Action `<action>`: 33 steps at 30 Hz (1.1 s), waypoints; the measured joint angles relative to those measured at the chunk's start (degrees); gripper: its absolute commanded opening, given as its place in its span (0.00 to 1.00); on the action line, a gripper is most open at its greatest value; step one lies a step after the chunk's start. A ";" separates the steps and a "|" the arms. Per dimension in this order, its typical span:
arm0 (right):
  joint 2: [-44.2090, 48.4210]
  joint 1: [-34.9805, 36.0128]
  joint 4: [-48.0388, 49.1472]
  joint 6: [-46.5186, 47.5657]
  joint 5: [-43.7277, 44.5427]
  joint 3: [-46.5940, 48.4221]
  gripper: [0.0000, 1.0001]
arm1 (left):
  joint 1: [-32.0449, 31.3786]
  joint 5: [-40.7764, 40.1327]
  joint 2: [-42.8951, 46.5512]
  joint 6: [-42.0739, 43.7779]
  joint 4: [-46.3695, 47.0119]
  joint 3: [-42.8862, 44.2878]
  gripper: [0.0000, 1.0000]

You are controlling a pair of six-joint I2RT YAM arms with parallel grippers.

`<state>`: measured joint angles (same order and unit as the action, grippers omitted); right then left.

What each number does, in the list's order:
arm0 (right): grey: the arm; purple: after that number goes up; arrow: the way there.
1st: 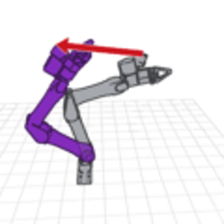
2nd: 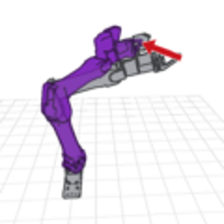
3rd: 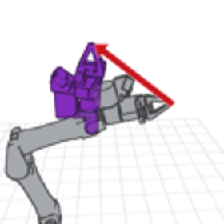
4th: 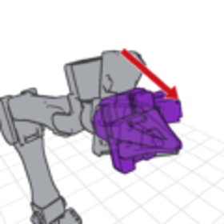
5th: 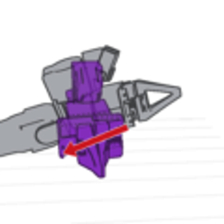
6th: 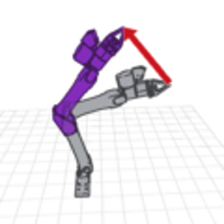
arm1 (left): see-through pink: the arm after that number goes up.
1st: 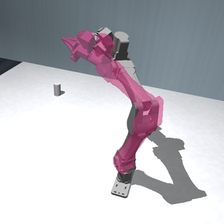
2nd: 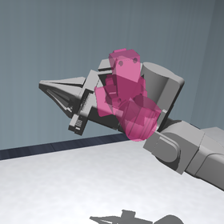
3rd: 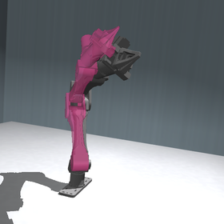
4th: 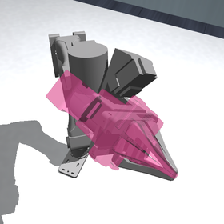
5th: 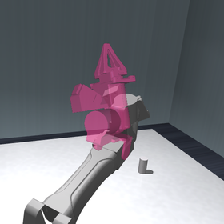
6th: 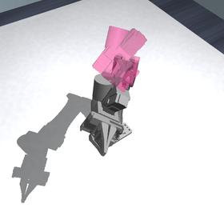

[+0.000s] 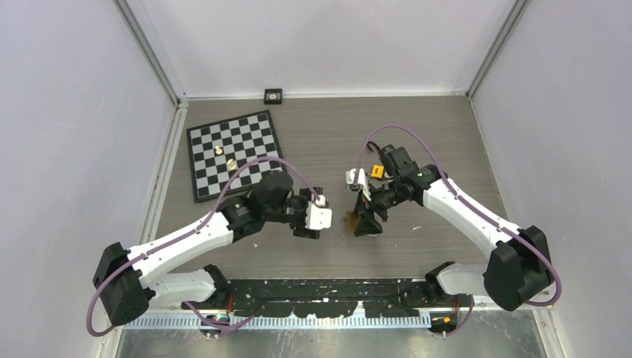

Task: Unlock with the key

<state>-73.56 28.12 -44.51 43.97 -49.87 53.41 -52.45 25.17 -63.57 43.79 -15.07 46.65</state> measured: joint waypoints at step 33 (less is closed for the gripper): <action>7.91 0.00 6.78 -1.70 11.45 -1.73 0.00 | 17.40 35.52 -33.53 -88.85 5.38 20.22 0.43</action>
<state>-65.65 28.12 -37.74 42.26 -38.41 51.68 -35.05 60.69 -97.10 -45.06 -9.69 66.87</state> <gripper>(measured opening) 0.718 0.439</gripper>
